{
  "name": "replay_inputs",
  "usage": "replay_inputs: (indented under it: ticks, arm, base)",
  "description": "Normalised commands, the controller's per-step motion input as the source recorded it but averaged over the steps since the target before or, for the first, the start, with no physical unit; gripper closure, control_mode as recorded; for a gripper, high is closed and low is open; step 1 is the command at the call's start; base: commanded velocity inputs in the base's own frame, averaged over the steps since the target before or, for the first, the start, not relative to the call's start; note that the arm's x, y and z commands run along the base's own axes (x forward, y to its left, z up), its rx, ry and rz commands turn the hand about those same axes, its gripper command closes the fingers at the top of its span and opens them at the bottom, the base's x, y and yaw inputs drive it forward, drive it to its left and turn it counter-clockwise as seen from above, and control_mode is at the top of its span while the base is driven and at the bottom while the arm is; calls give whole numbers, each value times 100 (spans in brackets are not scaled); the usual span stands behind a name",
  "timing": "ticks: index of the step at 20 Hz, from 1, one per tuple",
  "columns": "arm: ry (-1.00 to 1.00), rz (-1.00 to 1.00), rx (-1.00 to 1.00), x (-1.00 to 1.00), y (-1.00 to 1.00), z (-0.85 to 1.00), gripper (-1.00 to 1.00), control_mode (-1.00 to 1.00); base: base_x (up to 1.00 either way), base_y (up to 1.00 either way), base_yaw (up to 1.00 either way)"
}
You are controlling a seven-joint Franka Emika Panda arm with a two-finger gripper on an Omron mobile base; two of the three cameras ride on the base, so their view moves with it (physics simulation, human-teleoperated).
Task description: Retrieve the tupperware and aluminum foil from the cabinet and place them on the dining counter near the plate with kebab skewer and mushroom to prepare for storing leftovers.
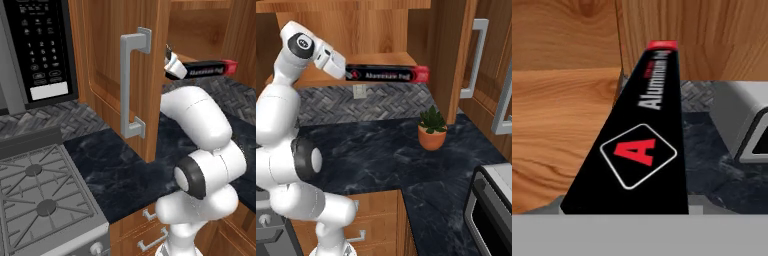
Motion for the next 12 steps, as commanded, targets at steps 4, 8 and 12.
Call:
replay_inputs:
  ticks: [4, 8, 12]
  arm:
    - [-4, 43, 2, -100, -57, 0, 100, -100]
    - [0, 63, 0, -100, -17, -2, 100, -100]
    - [0, 66, 0, -100, -9, -1, 100, -100]
  base:
    - [0, 0, 0]
    - [0, 0, 0]
    - [0, 0, 0]
